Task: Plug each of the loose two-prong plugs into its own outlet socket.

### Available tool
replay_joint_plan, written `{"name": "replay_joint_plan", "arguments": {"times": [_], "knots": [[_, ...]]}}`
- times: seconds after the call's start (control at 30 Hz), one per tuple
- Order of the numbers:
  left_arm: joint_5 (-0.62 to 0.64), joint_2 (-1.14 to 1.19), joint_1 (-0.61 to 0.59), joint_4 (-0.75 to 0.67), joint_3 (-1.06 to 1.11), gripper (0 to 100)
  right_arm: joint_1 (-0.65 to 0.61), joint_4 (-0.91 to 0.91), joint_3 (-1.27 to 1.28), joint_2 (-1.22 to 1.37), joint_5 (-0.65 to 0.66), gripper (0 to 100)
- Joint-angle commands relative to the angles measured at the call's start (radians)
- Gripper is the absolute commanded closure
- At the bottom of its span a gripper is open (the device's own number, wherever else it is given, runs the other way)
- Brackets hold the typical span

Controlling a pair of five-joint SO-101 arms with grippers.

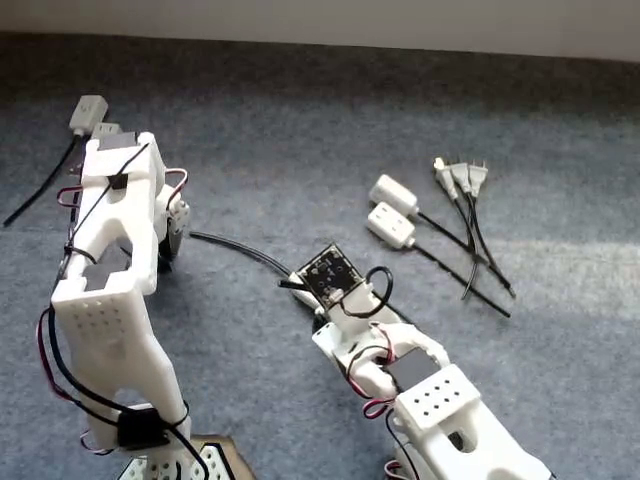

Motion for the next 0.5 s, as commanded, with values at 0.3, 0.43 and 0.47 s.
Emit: {"name": "replay_joint_plan", "arguments": {"times": [0.3,0.43,0.47], "knots": [[-0.009,-0.018,-0.005,0.015,-0.036,95,0.11,-0.16,-0.165,0.34,0.005,99.1],[-0.009,-0.018,-0.005,0.015,-0.036,95,0.122,-0.177,-0.182,0.349,0.072,99.1],[-0.009,-0.018,-0.005,0.015,-0.036,95,0.124,-0.182,-0.182,0.351,0.075,99.1]]}}
